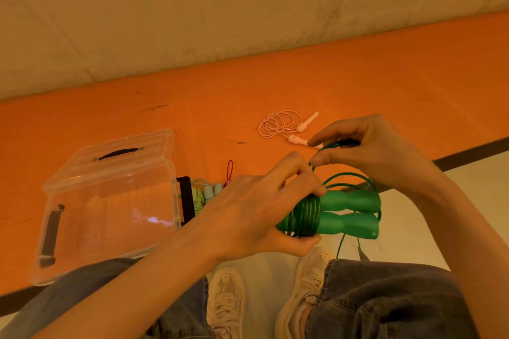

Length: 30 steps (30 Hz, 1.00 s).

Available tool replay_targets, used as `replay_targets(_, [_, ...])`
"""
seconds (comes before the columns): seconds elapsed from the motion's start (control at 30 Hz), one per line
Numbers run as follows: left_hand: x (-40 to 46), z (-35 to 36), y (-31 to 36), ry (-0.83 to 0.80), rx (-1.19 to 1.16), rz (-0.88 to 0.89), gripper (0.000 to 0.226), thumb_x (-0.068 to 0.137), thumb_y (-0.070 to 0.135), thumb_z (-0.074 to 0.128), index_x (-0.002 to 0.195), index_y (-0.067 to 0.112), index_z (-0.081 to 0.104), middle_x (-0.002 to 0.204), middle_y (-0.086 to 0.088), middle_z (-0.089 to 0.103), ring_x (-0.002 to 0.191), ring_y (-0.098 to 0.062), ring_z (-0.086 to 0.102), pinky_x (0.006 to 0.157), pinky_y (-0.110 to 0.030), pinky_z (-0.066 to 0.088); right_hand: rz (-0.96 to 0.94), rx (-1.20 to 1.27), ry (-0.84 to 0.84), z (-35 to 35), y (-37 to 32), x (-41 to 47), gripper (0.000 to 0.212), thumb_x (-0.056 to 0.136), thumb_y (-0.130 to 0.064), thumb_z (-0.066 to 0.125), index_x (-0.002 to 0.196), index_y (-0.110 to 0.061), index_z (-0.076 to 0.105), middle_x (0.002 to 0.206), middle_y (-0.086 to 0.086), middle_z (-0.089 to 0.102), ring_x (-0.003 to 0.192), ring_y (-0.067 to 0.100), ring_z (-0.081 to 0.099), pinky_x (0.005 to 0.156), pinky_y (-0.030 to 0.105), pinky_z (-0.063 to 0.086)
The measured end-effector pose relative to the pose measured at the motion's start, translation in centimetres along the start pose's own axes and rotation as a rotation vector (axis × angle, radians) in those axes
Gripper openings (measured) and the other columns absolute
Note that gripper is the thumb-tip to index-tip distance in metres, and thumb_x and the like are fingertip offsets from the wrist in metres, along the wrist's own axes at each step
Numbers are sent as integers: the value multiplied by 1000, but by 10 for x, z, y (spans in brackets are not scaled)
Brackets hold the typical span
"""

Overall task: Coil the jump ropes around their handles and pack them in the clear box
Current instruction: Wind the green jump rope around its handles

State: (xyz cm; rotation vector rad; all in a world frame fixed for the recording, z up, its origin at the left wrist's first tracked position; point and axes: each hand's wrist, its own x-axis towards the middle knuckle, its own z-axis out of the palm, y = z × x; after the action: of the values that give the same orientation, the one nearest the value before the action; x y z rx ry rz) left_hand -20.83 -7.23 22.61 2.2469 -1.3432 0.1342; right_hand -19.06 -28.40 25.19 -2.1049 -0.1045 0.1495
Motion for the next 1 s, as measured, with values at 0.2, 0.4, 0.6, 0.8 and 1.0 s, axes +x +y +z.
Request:
replay_targets(0.2, [-2,-2,9,94,-198,11,51,73,41,75,113,23,48,111,3,51,77,-17,61,49,-30,47,59,183,-170,-17,9,-3,22,64,-24,74,85,-16,76,71,-6,70,71,9,60,65,14,48])
replay_targets(0.4, [3,-10,9,273,-338,-62,51,68,31,82,108,11,57,106,-6,56,95,-17,58,69,-35,51,137,328,-321,-19,15,-4,51,40,-50,90,78,-19,79,76,5,74,66,14,68,57,22,53])
replay_targets(0.6, [8,-18,1,461,-476,-361,45,71,29,81,104,24,52,104,2,56,89,-18,61,66,-38,52,62,243,-259,-6,9,-4,25,79,-6,68,62,-23,74,63,-2,68,59,7,57,61,19,47])
replay_targets(0.8, [9,-17,-11,500,-469,-523,42,76,31,80,106,26,51,106,4,59,87,-20,65,68,-40,53,42,282,-341,5,1,-7,16,76,-18,65,86,-23,76,74,5,70,57,9,51,60,18,47])
replay_targets(1.0, [9,-16,-14,430,-315,-534,44,76,50,69,109,32,45,105,18,57,86,-5,59,66,-35,50,77,301,-318,11,-4,-9,24,84,-20,58,98,-7,73,71,4,66,58,13,51,61,18,45])
